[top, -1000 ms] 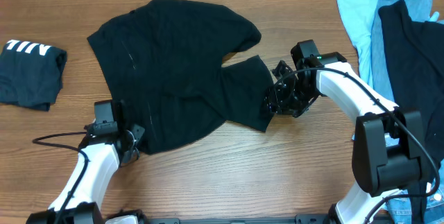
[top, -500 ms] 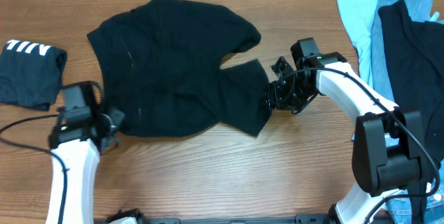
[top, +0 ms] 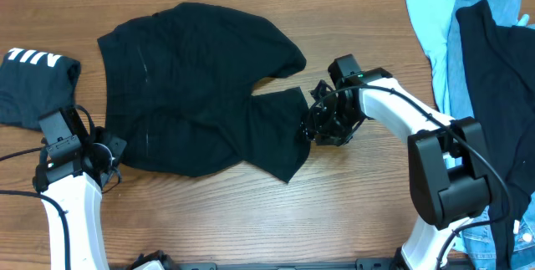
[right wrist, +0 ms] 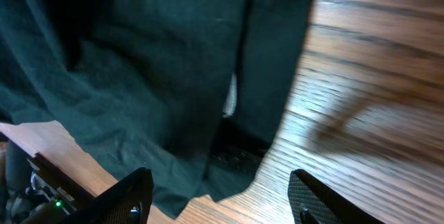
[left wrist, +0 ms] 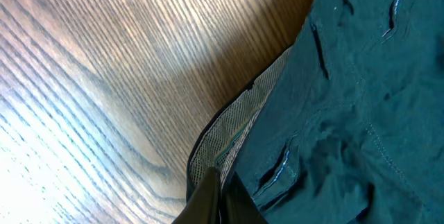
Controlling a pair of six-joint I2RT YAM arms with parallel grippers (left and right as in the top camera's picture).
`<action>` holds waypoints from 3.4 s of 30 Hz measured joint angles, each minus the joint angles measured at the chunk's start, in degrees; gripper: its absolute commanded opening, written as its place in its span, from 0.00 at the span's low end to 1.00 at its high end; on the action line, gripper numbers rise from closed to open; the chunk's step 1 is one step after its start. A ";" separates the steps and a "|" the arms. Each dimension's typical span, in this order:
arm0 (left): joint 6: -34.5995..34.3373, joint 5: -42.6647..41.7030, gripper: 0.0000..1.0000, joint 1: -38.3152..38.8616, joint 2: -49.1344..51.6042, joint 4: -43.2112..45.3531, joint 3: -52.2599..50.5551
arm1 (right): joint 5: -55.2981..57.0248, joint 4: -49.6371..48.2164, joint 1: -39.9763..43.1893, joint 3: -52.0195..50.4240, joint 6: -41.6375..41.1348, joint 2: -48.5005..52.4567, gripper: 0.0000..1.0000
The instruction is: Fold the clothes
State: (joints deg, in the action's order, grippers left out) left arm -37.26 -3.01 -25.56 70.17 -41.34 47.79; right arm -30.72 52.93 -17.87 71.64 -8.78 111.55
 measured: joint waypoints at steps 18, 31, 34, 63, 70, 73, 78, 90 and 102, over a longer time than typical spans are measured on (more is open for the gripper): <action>1.51 0.96 0.04 0.02 0.00 -2.89 0.04 | -1.46 -2.32 1.99 2.67 -0.22 0.35 0.04; 4.85 8.39 0.04 -0.04 0.00 -5.14 0.07 | 4.59 19.06 20.33 15.08 4.26 0.48 0.52; 4.85 8.46 0.18 -0.04 0.00 -4.70 0.07 | 4.81 16.63 18.38 9.22 7.91 0.42 0.52; 5.73 -2.54 0.92 -0.04 0.00 -22.36 0.15 | 10.84 4.52 14.58 -9.77 -0.28 -3.48 0.04; 5.73 -18.25 0.94 -0.04 -0.20 -11.82 -17.09 | 11.72 4.17 14.01 -9.73 -0.20 -3.74 0.04; 3.74 -22.99 0.47 -0.04 -1.66 -0.81 -22.16 | 11.87 4.24 14.01 -9.70 -0.22 -3.76 0.04; 2.69 -24.04 0.04 -0.04 -0.83 13.16 -25.79 | 11.91 4.59 14.03 -9.70 -0.17 -3.76 0.04; 15.76 -24.46 0.04 -0.02 -10.01 -17.35 1.70 | 11.17 4.13 15.74 -9.75 -0.72 -27.45 0.04; 15.19 -21.57 0.04 0.83 -17.84 -32.04 20.90 | 6.75 3.58 21.97 -9.75 -0.94 -44.48 0.04</action>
State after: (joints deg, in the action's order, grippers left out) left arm -22.06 -24.58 -24.73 52.34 -73.38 68.69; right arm -23.97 56.51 4.10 61.89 -9.72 67.07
